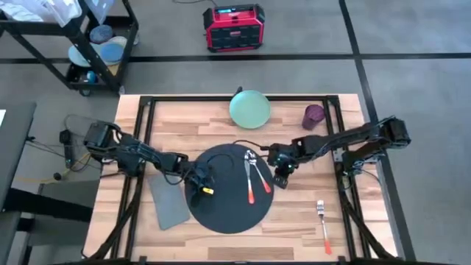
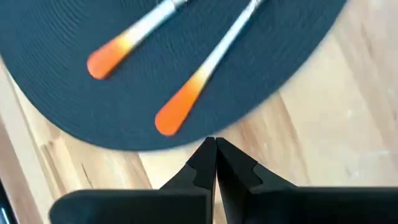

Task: Set table place
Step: Adjust the orange spoon on the dark gray placemat

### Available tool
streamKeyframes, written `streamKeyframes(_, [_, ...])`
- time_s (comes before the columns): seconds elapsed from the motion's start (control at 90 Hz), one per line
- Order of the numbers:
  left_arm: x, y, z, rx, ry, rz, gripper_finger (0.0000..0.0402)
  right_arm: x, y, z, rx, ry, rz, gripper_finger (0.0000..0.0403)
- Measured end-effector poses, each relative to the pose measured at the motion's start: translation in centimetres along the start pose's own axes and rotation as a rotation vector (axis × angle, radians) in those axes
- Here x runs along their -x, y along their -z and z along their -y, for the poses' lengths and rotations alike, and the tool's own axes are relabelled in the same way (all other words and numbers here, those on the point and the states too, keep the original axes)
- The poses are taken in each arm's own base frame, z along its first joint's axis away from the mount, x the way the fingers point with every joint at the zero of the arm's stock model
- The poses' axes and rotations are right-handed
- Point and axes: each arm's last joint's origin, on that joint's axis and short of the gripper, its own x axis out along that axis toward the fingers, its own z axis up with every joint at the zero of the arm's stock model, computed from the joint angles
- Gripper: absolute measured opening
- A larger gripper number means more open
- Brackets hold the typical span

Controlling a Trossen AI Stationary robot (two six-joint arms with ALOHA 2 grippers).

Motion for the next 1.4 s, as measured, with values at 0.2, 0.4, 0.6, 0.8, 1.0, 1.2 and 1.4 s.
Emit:
streamKeyframes(0.2, [0.0,0.0,0.0,0.0,-0.003,-0.001,0.0,-0.9,0.6,-0.5,-0.013,-0.05,0.027,0.0])
streamKeyframes(0.4, [0.0,0.0,0.0,0.0,-0.016,0.005,0.0,-0.9,0.6,-0.6,-0.008,-0.058,0.037,0.0])
streamKeyframes(0.6, [0.0,0.0,-0.1,0.001,-0.028,0.009,0.0,-2.2,0.5,-0.6,-0.004,-0.04,0.03,0.0])
streamKeyframes(0.8, [0.0,0.0,-0.1,0.001,-0.028,0.009,0.0,-3.8,0.2,-1.2,-0.021,-0.083,0.046,0.0])
streamKeyframes(1.0, [0.0,0.0,-0.1,-0.007,-0.028,0.008,0.0,-3.8,0.5,-1.1,-0.023,-0.065,0.015,0.0])
streamKeyframes(1.2, [0.0,0.0,-0.1,-0.009,-0.028,0.008,0.0,-3.9,0.9,-1.7,0.004,-0.074,0.001,0.0])
streamKeyframes(1.4, [0.0,0.0,-0.1,-0.01,-0.029,0.008,0.0,-4.0,1.2,-2.0,0.022,-0.077,-0.005,0.0])
